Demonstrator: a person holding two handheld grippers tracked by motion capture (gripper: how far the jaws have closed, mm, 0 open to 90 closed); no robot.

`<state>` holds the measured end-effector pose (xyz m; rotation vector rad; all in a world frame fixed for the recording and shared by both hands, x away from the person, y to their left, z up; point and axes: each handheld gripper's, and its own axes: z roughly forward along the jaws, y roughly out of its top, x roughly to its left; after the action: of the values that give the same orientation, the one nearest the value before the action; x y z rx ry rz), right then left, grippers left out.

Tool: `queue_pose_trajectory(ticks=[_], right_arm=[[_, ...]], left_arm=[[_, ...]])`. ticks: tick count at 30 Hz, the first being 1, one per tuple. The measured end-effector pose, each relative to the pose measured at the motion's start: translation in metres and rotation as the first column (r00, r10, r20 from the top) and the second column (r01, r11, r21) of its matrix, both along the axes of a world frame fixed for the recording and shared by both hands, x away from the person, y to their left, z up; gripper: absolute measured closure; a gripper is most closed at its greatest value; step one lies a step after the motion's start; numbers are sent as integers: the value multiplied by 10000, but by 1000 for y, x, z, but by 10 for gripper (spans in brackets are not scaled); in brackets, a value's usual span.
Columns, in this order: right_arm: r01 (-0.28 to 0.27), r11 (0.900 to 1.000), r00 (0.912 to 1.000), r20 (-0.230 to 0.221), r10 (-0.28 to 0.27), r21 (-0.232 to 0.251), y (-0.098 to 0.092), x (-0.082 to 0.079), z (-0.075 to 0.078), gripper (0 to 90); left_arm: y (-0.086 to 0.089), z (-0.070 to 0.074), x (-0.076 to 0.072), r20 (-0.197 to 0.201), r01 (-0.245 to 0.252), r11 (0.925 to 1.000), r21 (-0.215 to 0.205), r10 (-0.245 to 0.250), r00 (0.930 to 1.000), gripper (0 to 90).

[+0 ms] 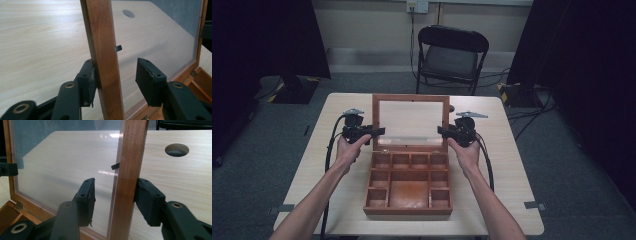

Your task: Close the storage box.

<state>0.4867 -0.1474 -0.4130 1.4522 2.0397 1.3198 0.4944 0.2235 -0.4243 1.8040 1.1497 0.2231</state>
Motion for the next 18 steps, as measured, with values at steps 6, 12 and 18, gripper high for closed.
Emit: queue_pose_trajectory(ticks=[6, 12, 18], right_arm=[[25, 9997, 10000, 33, -25, 227, -2, -7, 5, 545], [-66, 9997, 9999, 159, 62, 239, -5, -13, 9, 566], [-129, 9994, 9998, 173, 124, 306, -5, -19, 13, 568]], left_arm=[[4, 4, -4, 49, 111, 9999, -114, -111, 9999, 566], [5, 8, -9, 174, 201, 9995, -235, -197, 9997, 577], [5, 11, -15, 410, 323, 9993, -172, -316, 9987, 569]])
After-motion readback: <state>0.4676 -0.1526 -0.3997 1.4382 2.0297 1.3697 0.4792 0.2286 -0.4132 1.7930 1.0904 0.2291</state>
